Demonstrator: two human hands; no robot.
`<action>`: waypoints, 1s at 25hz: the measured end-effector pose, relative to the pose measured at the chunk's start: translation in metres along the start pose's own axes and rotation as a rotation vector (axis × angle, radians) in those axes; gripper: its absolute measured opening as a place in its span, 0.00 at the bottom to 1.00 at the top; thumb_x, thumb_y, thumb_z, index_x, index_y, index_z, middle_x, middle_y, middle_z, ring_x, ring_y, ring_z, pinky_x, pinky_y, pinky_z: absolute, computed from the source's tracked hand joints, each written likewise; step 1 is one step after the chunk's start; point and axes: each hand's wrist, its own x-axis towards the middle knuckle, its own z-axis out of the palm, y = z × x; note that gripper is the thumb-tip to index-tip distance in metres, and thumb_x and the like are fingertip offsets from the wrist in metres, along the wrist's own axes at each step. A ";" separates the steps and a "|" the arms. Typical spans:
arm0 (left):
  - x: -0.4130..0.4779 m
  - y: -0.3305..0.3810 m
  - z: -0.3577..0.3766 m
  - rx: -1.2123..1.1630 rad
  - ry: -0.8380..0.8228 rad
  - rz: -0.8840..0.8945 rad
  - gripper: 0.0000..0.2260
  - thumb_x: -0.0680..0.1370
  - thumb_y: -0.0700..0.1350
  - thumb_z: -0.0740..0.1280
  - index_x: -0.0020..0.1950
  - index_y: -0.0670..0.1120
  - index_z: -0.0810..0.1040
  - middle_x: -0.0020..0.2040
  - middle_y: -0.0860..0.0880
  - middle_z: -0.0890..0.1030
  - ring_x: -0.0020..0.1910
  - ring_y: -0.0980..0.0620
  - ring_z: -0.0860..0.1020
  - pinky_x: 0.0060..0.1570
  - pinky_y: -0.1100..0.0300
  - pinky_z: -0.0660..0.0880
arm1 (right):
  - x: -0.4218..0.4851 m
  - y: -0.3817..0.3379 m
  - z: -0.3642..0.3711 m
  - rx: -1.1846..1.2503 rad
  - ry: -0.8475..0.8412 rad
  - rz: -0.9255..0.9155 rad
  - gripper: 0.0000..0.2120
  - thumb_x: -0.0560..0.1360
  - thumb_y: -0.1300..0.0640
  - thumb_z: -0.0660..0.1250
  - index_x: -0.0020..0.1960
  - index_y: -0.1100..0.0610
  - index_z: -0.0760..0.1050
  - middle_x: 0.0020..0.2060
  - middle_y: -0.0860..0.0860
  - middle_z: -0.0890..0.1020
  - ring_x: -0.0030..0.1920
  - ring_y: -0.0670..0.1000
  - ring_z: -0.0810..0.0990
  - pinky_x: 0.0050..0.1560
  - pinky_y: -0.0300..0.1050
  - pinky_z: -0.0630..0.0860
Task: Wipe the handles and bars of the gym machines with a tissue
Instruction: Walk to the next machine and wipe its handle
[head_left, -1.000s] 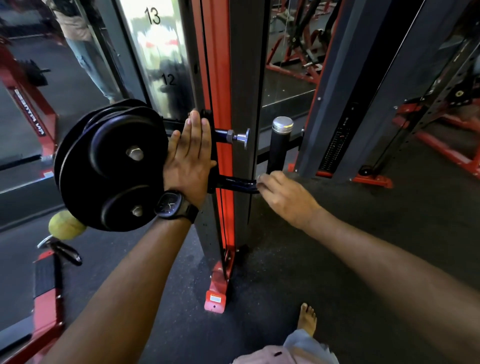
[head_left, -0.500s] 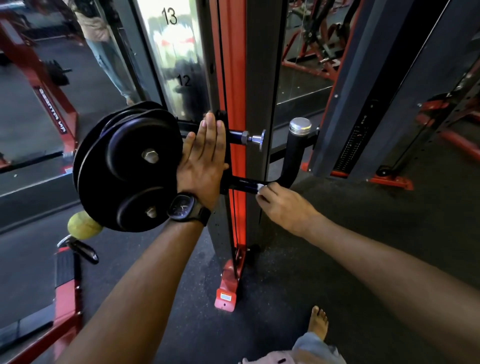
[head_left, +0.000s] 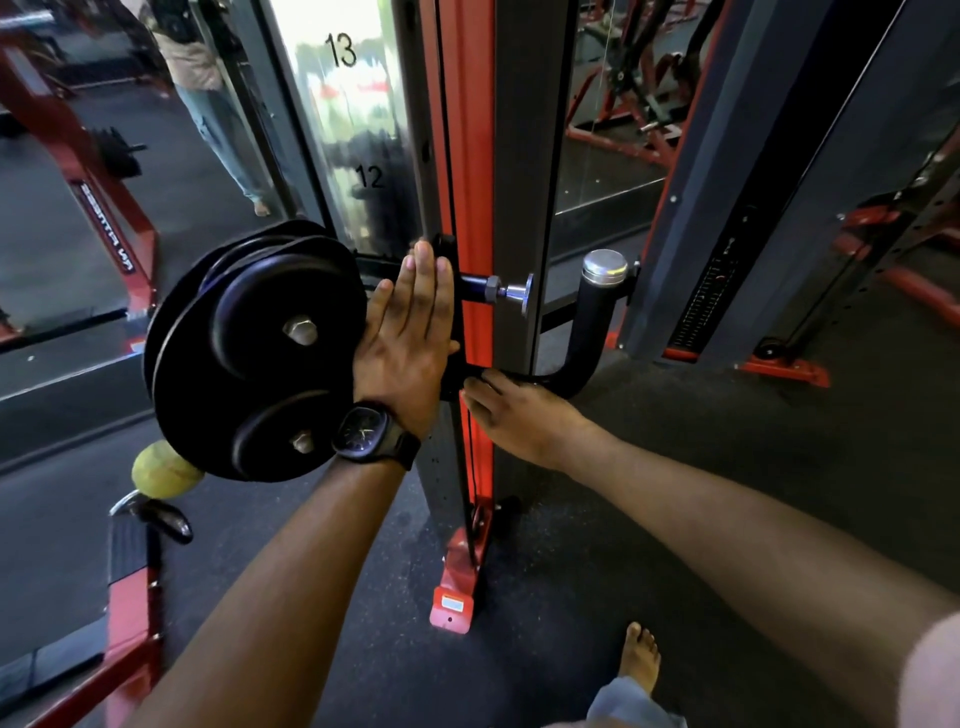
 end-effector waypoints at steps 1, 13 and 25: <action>0.000 0.000 0.000 0.003 0.003 0.002 0.42 0.72 0.47 0.73 0.79 0.38 0.54 0.79 0.39 0.57 0.78 0.45 0.56 0.77 0.51 0.53 | 0.000 0.001 0.001 -0.005 0.032 0.004 0.20 0.74 0.50 0.70 0.64 0.56 0.79 0.62 0.53 0.79 0.61 0.53 0.76 0.62 0.46 0.73; -0.002 -0.002 0.002 -0.050 0.022 0.016 0.43 0.71 0.46 0.74 0.79 0.39 0.54 0.79 0.40 0.56 0.78 0.45 0.56 0.76 0.51 0.53 | -0.042 0.012 -0.019 0.034 -0.062 -0.005 0.14 0.77 0.63 0.64 0.62 0.64 0.76 0.60 0.62 0.76 0.59 0.60 0.76 0.57 0.52 0.78; 0.002 0.003 0.000 -0.072 -0.001 -0.026 0.42 0.72 0.45 0.73 0.79 0.39 0.54 0.79 0.40 0.56 0.78 0.44 0.57 0.75 0.53 0.48 | -0.092 0.064 -0.029 0.041 0.235 0.131 0.10 0.78 0.69 0.61 0.57 0.68 0.76 0.45 0.56 0.73 0.40 0.53 0.73 0.41 0.47 0.77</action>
